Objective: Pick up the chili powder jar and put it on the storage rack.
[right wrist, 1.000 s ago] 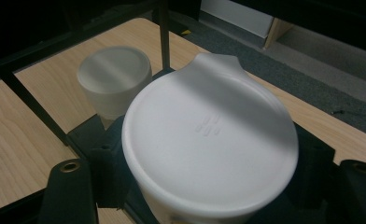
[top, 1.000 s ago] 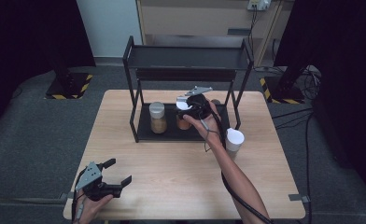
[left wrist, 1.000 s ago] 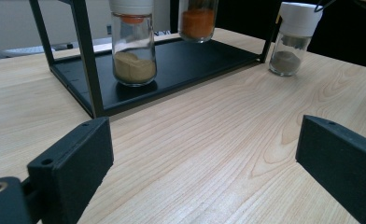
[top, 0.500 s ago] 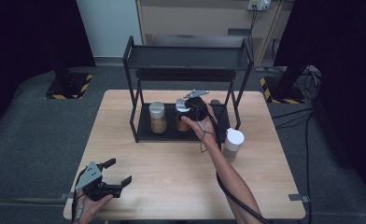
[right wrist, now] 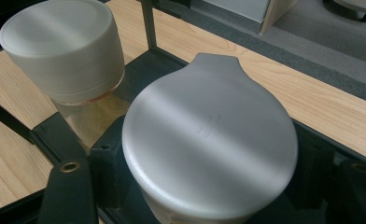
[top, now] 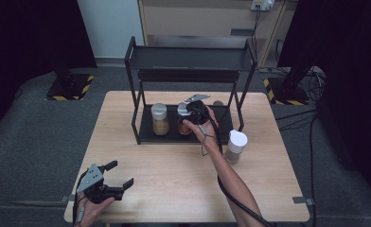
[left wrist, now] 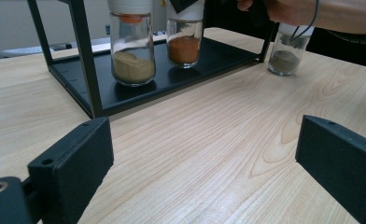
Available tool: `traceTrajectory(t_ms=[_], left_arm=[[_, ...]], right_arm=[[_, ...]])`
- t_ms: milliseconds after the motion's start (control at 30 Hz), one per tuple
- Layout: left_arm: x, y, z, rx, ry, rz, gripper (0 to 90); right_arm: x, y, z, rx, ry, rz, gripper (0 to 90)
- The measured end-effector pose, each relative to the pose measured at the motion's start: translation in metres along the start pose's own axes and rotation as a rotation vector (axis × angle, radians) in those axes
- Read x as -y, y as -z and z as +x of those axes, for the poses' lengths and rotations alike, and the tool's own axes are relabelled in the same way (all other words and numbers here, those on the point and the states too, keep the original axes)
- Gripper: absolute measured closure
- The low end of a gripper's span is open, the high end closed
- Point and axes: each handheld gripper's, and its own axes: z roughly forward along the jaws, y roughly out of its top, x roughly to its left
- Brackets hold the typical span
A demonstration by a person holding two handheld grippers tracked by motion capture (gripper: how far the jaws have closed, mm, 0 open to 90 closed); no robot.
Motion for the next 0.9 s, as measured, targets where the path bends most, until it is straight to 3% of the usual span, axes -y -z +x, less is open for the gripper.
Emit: traceTrajectory(t_ms=[667, 767, 900], left_arm=[[-0.0004, 0.0, -0.0001, 0.001, -0.003, 0.002, 3.3], [-0.0005, -0.0001, -0.0001, 0.001, -0.004, 0.003, 3.3], [-0.0003, 0.0001, -0.0002, 0.0, -0.002, 0.0, 3.2]], right_arm=[[0.0063, -0.0031, 0.0007, 0.0, -0.006, -0.008, 30.7], [0.0075, -0.0023, 0.0017, 0.002, -0.008, -0.018, 28.8], [0.0055, -0.0018, 0.0047, 0.007, -0.01, -0.016, 19.8]])
